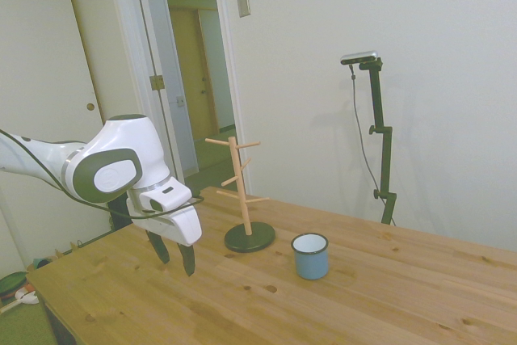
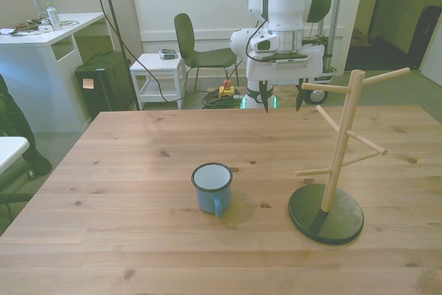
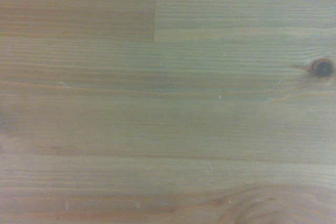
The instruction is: Hang the mug
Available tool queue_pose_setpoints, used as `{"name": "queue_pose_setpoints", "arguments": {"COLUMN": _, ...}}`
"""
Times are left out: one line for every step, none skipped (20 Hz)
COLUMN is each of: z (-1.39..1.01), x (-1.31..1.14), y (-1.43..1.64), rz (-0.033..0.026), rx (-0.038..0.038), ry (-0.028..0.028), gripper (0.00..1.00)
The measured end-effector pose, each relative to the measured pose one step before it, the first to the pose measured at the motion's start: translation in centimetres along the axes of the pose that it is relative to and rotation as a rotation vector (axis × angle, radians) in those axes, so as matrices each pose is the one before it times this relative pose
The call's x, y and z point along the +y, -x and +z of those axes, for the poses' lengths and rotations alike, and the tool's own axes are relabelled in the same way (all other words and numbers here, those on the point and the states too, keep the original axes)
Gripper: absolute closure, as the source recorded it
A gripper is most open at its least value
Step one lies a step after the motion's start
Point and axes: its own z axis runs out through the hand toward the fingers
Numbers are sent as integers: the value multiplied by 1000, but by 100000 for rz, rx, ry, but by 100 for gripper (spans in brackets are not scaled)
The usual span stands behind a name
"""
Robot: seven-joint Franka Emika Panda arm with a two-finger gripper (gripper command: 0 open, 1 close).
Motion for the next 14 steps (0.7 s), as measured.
{"name": "queue_pose_setpoints", "arguments": {"z": 26, "x": -7, "y": -9, "rz": 255, "rx": -44, "ry": 35, "gripper": 0}}
{"name": "queue_pose_setpoints", "arguments": {"z": 52, "x": -10, "y": 15, "rz": 1250, "rx": -78, "ry": 93, "gripper": 0}}
{"name": "queue_pose_setpoints", "arguments": {"z": -83, "x": 93, "y": -153, "rz": 588, "rx": -74, "ry": -138, "gripper": 0}}
{"name": "queue_pose_setpoints", "arguments": {"z": -302, "x": 228, "y": -427, "rz": 1069, "rx": -14, "ry": -473, "gripper": 0}}
{"name": "queue_pose_setpoints", "arguments": {"z": -486, "x": 207, "y": -583, "rz": 1291, "rx": 204, "ry": -782, "gripper": 0}}
{"name": "queue_pose_setpoints", "arguments": {"z": -524, "x": 352, "y": -709, "rz": 1712, "rx": -171, "ry": -559, "gripper": 0}}
{"name": "queue_pose_setpoints", "arguments": {"z": -594, "x": 348, "y": -749, "rz": 1725, "rx": -85, "ry": -594, "gripper": 0}}
{"name": "queue_pose_setpoints", "arguments": {"z": -559, "x": 316, "y": -742, "rz": 1643, "rx": -73, "ry": -518, "gripper": 0}}
{"name": "queue_pose_setpoints", "arguments": {"z": -620, "x": 317, "y": -923, "rz": 1750, "rx": 219, "ry": -596, "gripper": 0}}
{"name": "queue_pose_setpoints", "arguments": {"z": -640, "x": 345, "y": -1158, "rz": 1813, "rx": 485, "ry": -575, "gripper": 0}}
{"name": "queue_pose_setpoints", "arguments": {"z": -552, "x": 276, "y": -1266, "rz": 1363, "rx": 604, "ry": -292, "gripper": 0}}
{"name": "queue_pose_setpoints", "arguments": {"z": -404, "x": 248, "y": -1369, "rz": 1040, "rx": 441, "ry": 238, "gripper": 0}}
{"name": "queue_pose_setpoints", "arguments": {"z": -381, "x": 119, "y": -1516, "rz": 1022, "rx": 779, "ry": 253, "gripper": 0}}
{"name": "queue_pose_setpoints", "arguments": {"z": -267, "x": -35, "y": -1494, "rz": 667, "rx": 546, "ry": 716, "gripper": 0}}
